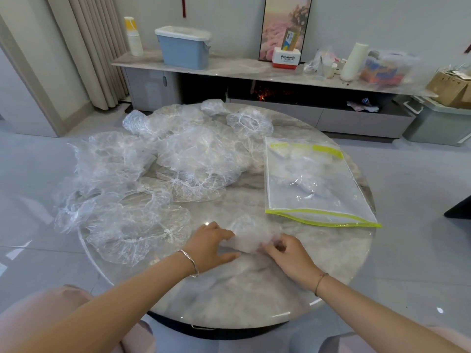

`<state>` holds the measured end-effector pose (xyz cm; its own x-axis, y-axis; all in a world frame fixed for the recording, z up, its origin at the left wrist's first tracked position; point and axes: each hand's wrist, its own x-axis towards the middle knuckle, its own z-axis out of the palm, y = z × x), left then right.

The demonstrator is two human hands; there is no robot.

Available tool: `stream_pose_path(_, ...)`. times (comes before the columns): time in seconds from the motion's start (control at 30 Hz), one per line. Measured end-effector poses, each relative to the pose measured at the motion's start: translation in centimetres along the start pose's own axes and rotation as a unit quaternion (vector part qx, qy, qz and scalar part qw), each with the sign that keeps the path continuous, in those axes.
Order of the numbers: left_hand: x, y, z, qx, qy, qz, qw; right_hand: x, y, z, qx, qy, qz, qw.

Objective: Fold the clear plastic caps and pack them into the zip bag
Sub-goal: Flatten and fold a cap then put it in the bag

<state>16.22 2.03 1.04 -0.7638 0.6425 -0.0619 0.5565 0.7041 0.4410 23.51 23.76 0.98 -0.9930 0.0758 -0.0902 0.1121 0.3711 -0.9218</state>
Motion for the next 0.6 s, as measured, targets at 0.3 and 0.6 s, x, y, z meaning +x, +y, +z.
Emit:
stream_pose_path(0.3,0.1,0.5,0.8,-0.160,0.058,-0.113,0.979,1.0,-0.5,0.3,-0.052,0.085,0.012,0.995)
stream_pose_path(0.6,-0.1,1.0,0.3,-0.072,0.188,0.009,0.980,1.3,0.3,1.4,-0.488,-0.015,-0.291,0.823)
